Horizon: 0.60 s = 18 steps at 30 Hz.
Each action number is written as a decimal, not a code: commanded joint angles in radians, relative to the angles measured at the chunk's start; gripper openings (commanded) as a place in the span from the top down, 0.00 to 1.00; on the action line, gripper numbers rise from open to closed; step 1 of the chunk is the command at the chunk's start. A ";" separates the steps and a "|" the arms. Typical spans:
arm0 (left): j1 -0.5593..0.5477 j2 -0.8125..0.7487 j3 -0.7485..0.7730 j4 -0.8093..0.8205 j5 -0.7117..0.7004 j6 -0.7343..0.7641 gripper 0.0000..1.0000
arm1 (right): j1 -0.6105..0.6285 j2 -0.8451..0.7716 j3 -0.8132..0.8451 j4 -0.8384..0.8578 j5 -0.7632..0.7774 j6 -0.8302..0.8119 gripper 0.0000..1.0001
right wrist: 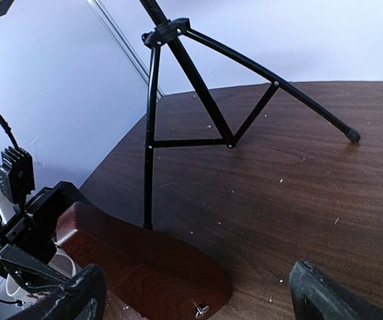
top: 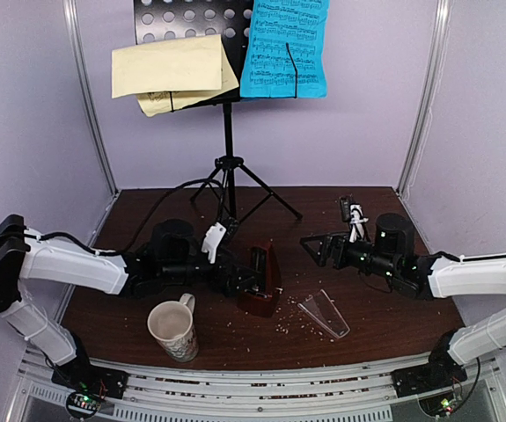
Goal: Pack up the instrument practice props
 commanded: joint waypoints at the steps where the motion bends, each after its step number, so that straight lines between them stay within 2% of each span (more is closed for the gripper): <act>1: 0.014 -0.024 -0.049 0.029 0.064 -0.134 0.07 | -0.002 0.024 0.025 -0.093 -0.026 0.108 0.07; 6: 0.018 0.011 -0.042 -0.023 0.076 -0.142 0.06 | 0.045 0.078 -0.008 -0.058 -0.025 0.197 0.11; 10: 0.017 0.053 0.010 -0.097 0.064 -0.128 0.06 | 0.092 0.149 0.026 -0.148 0.040 0.212 0.20; 18: 0.017 0.110 0.068 -0.177 0.069 -0.096 0.06 | 0.137 0.273 0.081 -0.158 0.044 0.250 0.33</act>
